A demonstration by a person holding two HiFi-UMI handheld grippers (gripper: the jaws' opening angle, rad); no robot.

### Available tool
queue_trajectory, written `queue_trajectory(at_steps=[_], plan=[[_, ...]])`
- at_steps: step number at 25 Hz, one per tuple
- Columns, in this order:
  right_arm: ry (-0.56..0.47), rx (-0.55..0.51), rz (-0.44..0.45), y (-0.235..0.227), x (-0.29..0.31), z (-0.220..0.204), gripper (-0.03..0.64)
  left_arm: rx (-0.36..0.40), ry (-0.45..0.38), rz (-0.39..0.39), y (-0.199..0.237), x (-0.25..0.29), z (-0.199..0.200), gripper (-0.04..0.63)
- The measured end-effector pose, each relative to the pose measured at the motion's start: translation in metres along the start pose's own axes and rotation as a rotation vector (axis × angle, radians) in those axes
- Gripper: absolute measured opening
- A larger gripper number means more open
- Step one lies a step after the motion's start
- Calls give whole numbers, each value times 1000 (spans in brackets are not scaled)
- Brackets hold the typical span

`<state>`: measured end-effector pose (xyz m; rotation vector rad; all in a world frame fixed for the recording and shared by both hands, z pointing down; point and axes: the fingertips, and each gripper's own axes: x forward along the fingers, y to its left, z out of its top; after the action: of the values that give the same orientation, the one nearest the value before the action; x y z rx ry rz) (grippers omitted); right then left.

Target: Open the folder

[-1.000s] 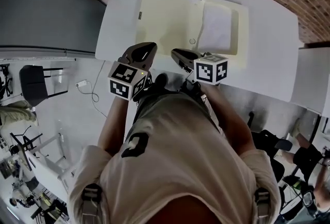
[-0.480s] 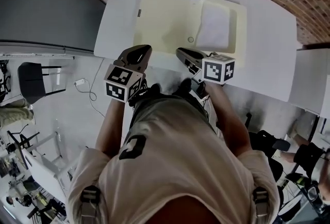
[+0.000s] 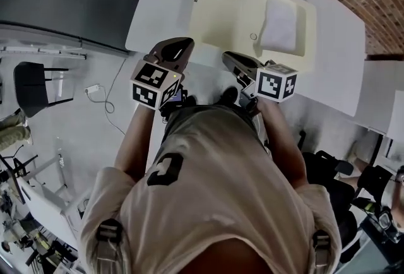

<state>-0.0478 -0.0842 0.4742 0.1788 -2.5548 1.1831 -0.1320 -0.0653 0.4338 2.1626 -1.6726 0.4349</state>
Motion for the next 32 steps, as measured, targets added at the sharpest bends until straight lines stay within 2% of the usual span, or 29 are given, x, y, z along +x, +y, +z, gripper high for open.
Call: queue_trajectory(at_steps=[3,7,13,18,25,32], plan=[[-13,8,0,24,21,-10,21,-42,-11,4,20,-26,-15,3],[-101,138,69,62,44,-16,21,-71,-48,-10,34,-55,-26,3],[-100,121,66,103,69,-39,21,-87,-68,-22,52,-92,-43,3],[-93,104,5,115,76,-58,21,-97,-50,-47,62,-109,-61,3],[-126,69,-45,123,65,-61,21,-75,-9,-121,58,-112,-79,3],[-146,90,-109,118,52,-68,21,-68,14,-182,47,-104,-86,3]])
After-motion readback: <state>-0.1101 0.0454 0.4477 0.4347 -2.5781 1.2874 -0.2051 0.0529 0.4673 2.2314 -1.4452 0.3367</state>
